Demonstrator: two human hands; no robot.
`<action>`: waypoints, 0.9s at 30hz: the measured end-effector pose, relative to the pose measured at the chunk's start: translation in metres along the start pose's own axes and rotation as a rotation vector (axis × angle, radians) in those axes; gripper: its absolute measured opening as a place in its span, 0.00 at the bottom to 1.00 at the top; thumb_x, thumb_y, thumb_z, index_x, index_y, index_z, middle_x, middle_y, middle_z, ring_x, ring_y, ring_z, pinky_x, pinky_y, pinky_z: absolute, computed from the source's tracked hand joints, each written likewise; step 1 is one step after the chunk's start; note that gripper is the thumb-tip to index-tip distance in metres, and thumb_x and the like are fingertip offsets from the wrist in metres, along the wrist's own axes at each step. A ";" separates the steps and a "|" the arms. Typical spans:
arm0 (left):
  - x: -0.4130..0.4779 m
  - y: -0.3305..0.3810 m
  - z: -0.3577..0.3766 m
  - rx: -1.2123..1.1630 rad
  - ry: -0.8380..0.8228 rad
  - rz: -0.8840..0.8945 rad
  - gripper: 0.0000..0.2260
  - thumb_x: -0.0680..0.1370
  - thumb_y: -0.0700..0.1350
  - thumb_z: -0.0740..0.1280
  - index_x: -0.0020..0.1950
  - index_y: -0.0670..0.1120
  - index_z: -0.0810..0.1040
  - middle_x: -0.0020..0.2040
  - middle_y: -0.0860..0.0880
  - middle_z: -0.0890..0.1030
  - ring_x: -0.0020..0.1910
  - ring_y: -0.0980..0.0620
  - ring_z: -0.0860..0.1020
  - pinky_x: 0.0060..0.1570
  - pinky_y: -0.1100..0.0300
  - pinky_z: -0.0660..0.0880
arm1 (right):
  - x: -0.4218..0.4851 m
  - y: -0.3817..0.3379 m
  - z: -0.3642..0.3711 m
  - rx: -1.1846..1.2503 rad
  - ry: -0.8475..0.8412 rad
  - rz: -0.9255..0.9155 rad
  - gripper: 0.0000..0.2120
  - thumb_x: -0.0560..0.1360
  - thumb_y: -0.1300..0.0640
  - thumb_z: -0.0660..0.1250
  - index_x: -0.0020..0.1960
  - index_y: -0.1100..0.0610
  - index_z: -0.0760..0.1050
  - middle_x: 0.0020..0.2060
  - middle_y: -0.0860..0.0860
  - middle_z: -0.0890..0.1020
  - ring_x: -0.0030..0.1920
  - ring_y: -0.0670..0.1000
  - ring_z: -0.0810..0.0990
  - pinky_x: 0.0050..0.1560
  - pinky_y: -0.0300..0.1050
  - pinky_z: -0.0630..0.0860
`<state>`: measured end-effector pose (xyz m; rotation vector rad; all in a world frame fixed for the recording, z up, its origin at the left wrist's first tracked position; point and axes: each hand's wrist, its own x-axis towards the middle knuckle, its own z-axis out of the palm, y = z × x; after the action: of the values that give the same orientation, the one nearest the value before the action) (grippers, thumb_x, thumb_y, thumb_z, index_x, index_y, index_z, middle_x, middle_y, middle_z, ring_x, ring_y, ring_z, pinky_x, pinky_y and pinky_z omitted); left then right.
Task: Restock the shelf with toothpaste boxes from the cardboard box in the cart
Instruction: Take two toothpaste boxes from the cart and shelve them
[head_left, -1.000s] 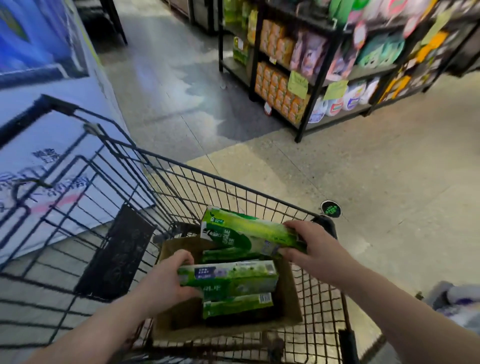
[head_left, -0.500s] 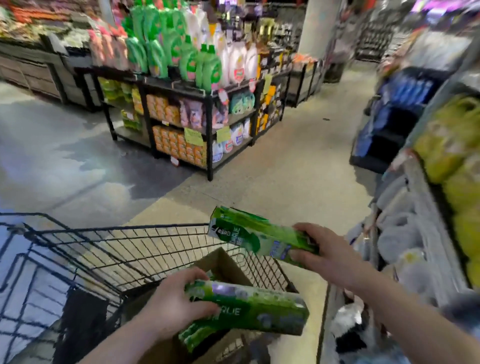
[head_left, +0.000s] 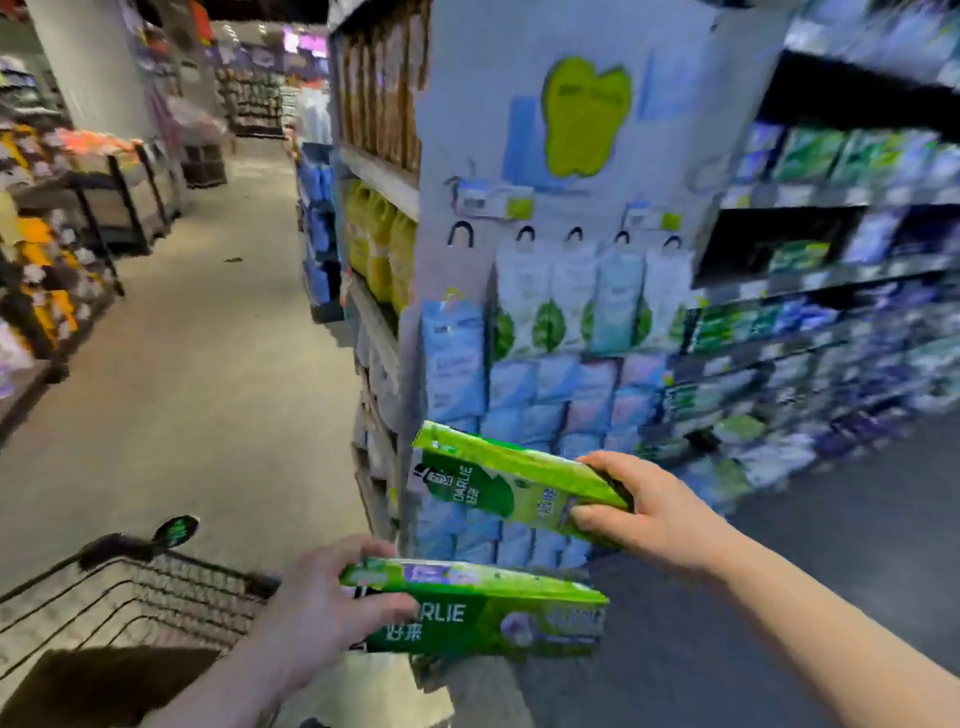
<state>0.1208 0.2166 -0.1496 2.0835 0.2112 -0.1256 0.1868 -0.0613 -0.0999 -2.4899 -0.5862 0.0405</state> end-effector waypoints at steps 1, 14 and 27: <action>0.005 0.014 0.021 -0.029 -0.027 0.028 0.20 0.50 0.53 0.75 0.40 0.53 0.78 0.28 0.56 0.80 0.30 0.61 0.78 0.28 0.72 0.71 | -0.015 0.017 -0.015 0.007 0.023 0.040 0.15 0.67 0.46 0.65 0.53 0.47 0.73 0.46 0.48 0.79 0.45 0.46 0.76 0.50 0.49 0.74; 0.057 0.186 0.307 -0.142 -0.258 0.180 0.14 0.58 0.47 0.76 0.41 0.52 0.80 0.30 0.60 0.82 0.27 0.64 0.74 0.31 0.71 0.71 | -0.169 0.257 -0.209 0.005 0.247 0.326 0.17 0.70 0.55 0.71 0.50 0.40 0.69 0.50 0.46 0.80 0.49 0.44 0.78 0.52 0.40 0.73; 0.151 0.272 0.394 -0.158 -0.188 0.190 0.11 0.66 0.42 0.76 0.45 0.51 0.79 0.42 0.48 0.84 0.31 0.59 0.77 0.32 0.70 0.71 | -0.121 0.387 -0.309 0.050 0.291 0.278 0.16 0.70 0.56 0.71 0.47 0.38 0.69 0.48 0.44 0.80 0.48 0.40 0.77 0.48 0.37 0.73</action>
<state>0.3227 -0.2431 -0.1415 1.9096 -0.0888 -0.1820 0.2802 -0.5609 -0.0636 -2.4494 -0.1159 -0.1945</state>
